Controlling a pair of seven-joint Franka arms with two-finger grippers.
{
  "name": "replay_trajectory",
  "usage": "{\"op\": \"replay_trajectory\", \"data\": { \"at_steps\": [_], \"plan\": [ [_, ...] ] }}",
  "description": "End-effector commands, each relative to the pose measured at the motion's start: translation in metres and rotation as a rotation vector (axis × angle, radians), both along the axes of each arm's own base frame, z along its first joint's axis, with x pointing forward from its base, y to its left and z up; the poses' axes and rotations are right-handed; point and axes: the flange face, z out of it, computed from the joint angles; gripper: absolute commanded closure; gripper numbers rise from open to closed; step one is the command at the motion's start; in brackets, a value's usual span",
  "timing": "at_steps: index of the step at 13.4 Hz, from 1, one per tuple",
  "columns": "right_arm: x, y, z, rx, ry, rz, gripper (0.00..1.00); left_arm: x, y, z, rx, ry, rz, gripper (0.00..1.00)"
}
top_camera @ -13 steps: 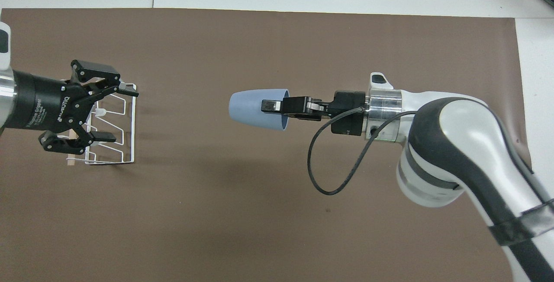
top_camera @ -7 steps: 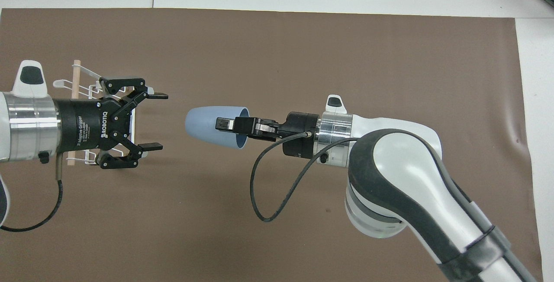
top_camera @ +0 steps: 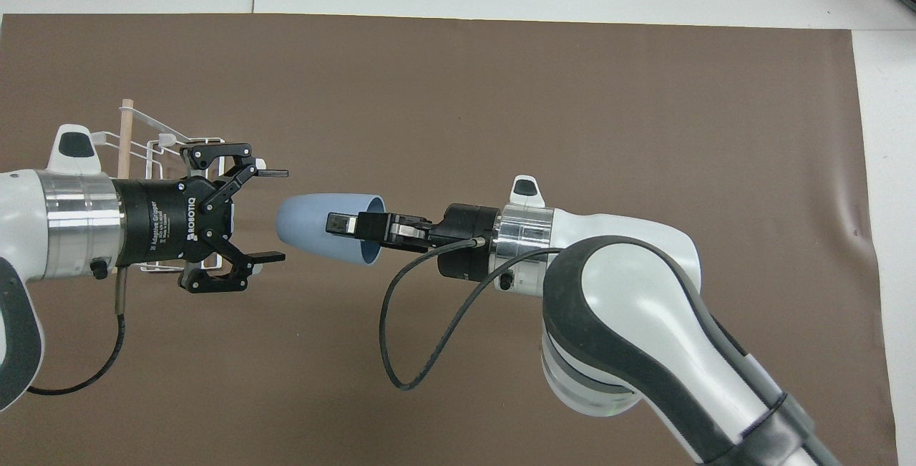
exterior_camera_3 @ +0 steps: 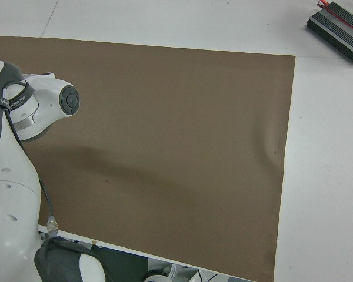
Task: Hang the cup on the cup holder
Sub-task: 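Carry the cup toward the left gripper while the left gripper approaches it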
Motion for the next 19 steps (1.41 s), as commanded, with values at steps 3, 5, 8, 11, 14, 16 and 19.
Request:
{"op": "replay_trajectory", "data": {
  "at_steps": [3,5,8,11,14,16,19],
  "plan": [
    [-0.005,0.000,0.007,0.010,0.016,-0.032,1.00,-0.025,-0.015,-0.006,0.011,0.019,0.009,0.00],
    [-0.006,0.001,0.006,0.007,0.018,-0.035,1.00,-0.027,-0.023,-0.007,0.017,0.017,-0.002,0.00],
    [-0.005,-0.001,0.004,-0.004,0.019,-0.052,1.00,-0.029,-0.023,-0.012,0.023,0.014,-0.002,0.00],
    [-0.006,0.001,0.005,-0.006,0.019,-0.053,1.00,-0.027,-0.026,-0.019,0.034,-0.011,0.026,0.00],
    [-0.006,0.001,0.004,-0.007,0.022,-0.053,1.00,-0.022,-0.024,-0.018,0.031,-0.024,0.075,0.00],
    [-0.006,0.000,0.004,-0.006,0.029,-0.056,1.00,-0.018,-0.022,-0.018,0.030,-0.038,0.105,0.00],
    [-0.006,0.001,0.005,-0.006,0.030,-0.056,1.00,-0.019,-0.033,-0.015,0.032,-0.068,0.104,0.00]
  ]
}}
